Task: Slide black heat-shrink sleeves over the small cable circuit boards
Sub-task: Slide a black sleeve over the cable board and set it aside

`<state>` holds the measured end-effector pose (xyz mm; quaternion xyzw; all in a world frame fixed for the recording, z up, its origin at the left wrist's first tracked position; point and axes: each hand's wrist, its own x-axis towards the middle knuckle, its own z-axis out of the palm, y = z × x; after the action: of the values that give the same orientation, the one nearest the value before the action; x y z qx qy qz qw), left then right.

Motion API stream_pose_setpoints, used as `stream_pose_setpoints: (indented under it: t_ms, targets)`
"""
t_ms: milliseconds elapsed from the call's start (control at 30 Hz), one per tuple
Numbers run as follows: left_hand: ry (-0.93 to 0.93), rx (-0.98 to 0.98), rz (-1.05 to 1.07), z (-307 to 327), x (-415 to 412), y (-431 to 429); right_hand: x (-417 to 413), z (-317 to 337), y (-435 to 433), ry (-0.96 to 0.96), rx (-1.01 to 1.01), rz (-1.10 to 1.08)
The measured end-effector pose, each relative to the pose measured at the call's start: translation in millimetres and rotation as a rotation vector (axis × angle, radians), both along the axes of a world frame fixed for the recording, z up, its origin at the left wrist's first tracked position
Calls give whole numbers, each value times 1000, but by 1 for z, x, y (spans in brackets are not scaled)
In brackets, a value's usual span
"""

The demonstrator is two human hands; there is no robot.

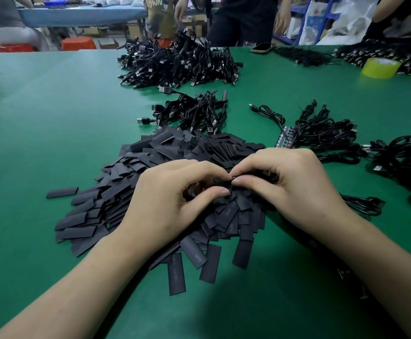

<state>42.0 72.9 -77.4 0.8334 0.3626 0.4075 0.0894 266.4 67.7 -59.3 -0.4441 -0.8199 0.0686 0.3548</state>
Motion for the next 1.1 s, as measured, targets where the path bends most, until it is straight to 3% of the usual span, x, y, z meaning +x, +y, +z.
stream_pose_setpoints:
  t_ms: [433,600,767,967,1100]
  targets:
    - [99,-15,-41,4,4,-6,-7,0,-4,-69,3,52]
    - [-85,-141,-34,3,5,-5,-5,3,-3,5,-11,20]
    - [-282,-328,-64,5,-1,-1,1,4,-1,214,-110,-71]
    - [-402,-525,-130,8,-5,3,4,7,1,296,-209,-53]
    - [-421,-545,-150,9,-5,2,5,7,1,303,-267,-4]
